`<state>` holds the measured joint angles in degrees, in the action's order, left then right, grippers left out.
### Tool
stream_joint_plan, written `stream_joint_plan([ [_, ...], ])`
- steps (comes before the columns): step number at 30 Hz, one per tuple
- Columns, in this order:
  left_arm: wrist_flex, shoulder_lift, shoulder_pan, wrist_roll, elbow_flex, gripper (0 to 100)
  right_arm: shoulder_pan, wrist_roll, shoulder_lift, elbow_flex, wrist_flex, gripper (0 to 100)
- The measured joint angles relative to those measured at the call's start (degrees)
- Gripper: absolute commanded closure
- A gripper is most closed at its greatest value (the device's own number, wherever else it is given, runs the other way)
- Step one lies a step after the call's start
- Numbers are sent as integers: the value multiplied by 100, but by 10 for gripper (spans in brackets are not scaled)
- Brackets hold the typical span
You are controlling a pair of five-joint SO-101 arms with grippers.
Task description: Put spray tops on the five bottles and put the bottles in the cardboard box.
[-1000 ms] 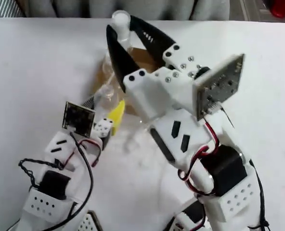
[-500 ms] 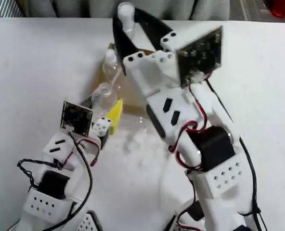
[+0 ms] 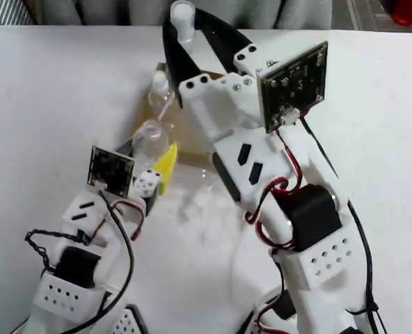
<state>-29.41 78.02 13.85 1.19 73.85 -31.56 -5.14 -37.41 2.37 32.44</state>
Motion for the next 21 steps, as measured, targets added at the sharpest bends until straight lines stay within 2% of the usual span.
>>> stream_joint_plan([
  [7, 0, 0, -9, 0, 0, 980, -299, 0, 0, 79, -53, 983],
  [17, 0, 0, -9, 0, 0, 980, -352, 9, 0, 1134, -88, 983],
  [21, 0, 0, -9, 0, 9, 980, -387, 440, 0, 1415, -88, 983],
])
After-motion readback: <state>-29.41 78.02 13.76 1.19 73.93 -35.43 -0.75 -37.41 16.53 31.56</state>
